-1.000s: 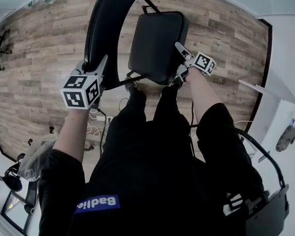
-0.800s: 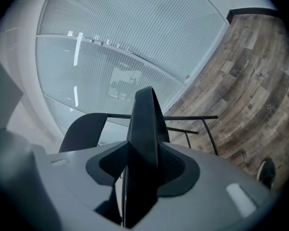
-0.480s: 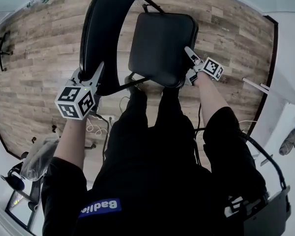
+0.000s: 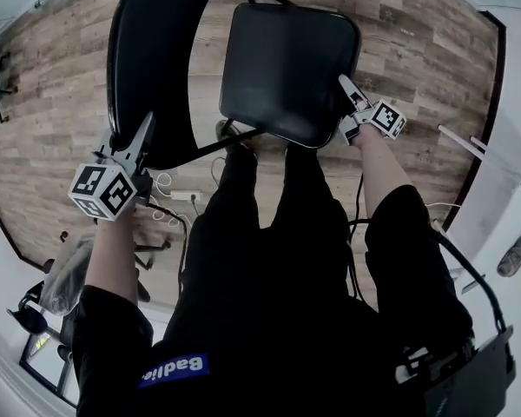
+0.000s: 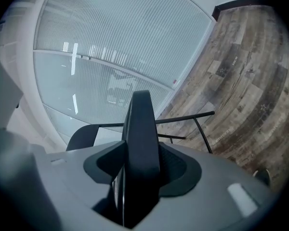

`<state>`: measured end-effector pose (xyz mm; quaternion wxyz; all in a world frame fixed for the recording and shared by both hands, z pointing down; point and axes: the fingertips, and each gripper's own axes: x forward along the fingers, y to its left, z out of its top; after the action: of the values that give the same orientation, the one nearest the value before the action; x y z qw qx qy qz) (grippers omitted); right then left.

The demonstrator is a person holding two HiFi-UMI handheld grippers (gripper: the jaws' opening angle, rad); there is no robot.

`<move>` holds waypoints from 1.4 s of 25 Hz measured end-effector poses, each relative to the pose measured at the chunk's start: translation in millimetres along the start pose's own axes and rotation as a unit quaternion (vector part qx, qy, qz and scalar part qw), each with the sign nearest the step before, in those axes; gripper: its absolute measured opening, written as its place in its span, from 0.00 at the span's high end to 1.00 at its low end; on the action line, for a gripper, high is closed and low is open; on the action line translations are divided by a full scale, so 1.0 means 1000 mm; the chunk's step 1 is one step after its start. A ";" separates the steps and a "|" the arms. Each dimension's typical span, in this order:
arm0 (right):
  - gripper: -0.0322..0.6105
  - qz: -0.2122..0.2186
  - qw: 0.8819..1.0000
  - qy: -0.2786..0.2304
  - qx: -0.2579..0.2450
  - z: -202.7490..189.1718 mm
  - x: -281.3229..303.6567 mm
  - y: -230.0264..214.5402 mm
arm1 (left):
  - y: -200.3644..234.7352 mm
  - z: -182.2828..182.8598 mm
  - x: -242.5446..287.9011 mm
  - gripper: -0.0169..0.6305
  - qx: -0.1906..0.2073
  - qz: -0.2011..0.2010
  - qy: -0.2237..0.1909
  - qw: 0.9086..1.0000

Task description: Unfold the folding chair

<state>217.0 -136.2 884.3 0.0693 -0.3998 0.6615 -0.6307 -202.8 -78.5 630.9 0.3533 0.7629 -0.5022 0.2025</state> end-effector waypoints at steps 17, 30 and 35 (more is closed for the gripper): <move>0.62 0.030 0.998 -0.018 -0.054 0.052 0.037 -0.085 | 0.038 -0.018 0.050 0.85 -0.050 -0.019 -0.018 0.998; 0.59 0.008 0.994 -0.077 -0.073 0.070 0.024 -0.153 | -0.007 -0.030 0.089 0.84 -0.033 -0.043 -0.020 0.998; 0.66 -0.093 0.989 -0.086 -0.072 0.075 0.005 -0.180 | -0.046 -0.034 0.101 0.81 -0.019 -0.041 -0.017 0.999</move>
<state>337.9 -176.7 1032.0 0.0380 -0.5167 0.6564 -0.5484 -118.0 -104.8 705.2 0.3673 0.7793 -0.4801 0.1652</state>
